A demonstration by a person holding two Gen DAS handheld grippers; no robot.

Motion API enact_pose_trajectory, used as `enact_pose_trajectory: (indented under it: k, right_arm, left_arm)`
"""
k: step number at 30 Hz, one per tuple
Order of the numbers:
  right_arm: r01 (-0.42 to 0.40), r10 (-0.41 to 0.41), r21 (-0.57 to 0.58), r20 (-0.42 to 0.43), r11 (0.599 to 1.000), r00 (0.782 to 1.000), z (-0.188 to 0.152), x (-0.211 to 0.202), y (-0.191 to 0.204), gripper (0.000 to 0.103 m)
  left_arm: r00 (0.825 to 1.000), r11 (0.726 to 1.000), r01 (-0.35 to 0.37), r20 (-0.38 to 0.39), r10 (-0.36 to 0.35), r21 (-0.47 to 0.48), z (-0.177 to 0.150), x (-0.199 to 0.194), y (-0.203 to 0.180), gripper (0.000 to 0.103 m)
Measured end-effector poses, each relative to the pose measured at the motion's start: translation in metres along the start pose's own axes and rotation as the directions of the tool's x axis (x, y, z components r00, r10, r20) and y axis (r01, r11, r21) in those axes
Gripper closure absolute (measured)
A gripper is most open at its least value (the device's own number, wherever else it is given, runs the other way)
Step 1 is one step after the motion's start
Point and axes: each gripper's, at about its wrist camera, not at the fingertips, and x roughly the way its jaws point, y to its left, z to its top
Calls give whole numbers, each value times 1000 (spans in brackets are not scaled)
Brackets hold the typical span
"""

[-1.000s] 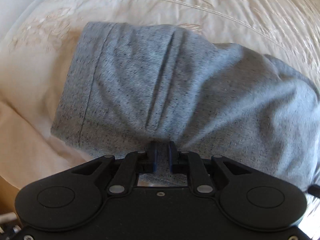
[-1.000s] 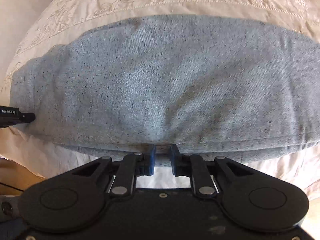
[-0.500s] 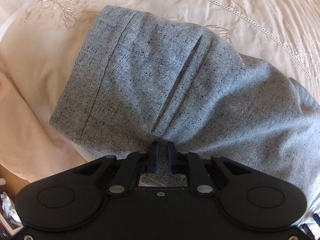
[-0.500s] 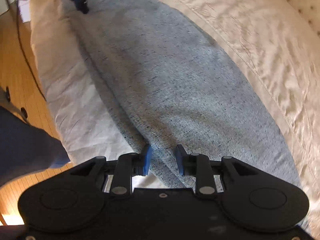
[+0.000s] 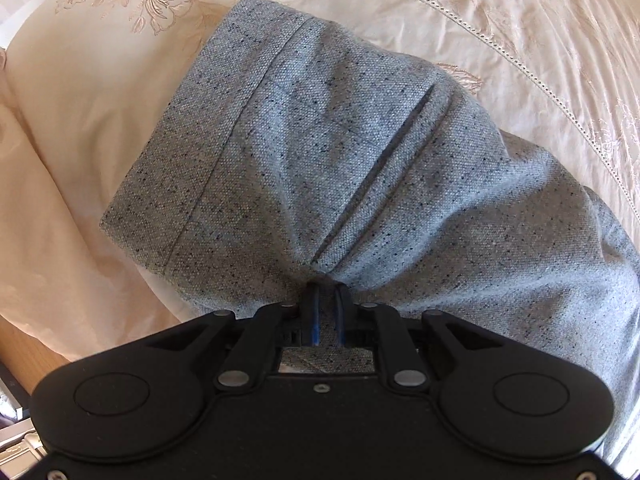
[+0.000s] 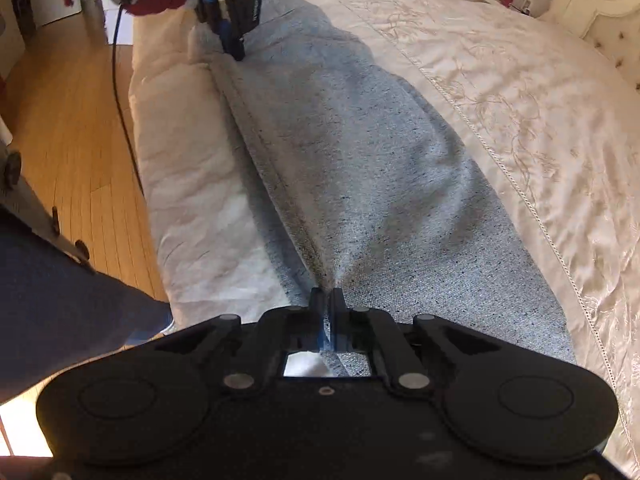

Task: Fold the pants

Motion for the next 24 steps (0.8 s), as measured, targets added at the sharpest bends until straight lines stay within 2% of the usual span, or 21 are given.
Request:
enact_pose_trajectory:
  k: [3, 5, 8, 11, 13, 16, 18, 19, 20, 22, 24]
  right_arm:
    - [-4, 1, -44, -68, 999, 998, -5, 27, 9, 97]
    - [3, -4, -13, -86, 1000, 996, -2, 28, 6, 94]
    - [-55, 59, 154, -26, 986, 998, 8, 6, -17, 86]
    - [-112, 98, 333, 59, 936, 993, 22, -8, -44, 82]
    - [-125, 103, 439, 75, 890, 992, 35, -1, -61, 81]
    - [-83, 78, 549, 34, 831, 996, 46, 23, -73, 79]
    - [-51, 105, 612, -53, 790, 993, 42, 45, -75, 78]
    - [-35, 136, 632, -112, 774, 984, 38, 56, -74, 79]
    - [-27, 165, 643, -155, 765, 974, 32, 63, -72, 79]
    - [-22, 168, 633, -171, 774, 971, 27, 63, -68, 81]
    - [-17, 175, 649, -180, 761, 968, 32, 57, -72, 81]
  left_arm:
    - [1000, 1000, -15, 15, 15, 7, -4, -3, -14, 83]
    - [999, 998, -35, 28, 34, 43, -11, -10, -19, 83]
    - [995, 988, -87, 58, 80, 128, -25, -33, -35, 86]
    - [987, 975, -38, 161, 3, 217, -39, -63, -57, 86]
    - [982, 963, -12, 186, -39, 269, -43, -69, -73, 84]
    - [989, 942, -15, 142, -35, 337, -45, -54, -93, 83]
    - [996, 934, -38, 89, 7, 356, -54, -35, -91, 82]
    - [997, 933, -50, 65, 28, 357, -60, -25, -86, 82]
    - [998, 936, -46, 51, 30, 348, -66, -20, -80, 82]
    - [999, 944, -11, 40, -2, 329, -70, -19, -70, 82]
    - [1000, 949, 25, 7, -28, 315, -62, -26, -64, 84]
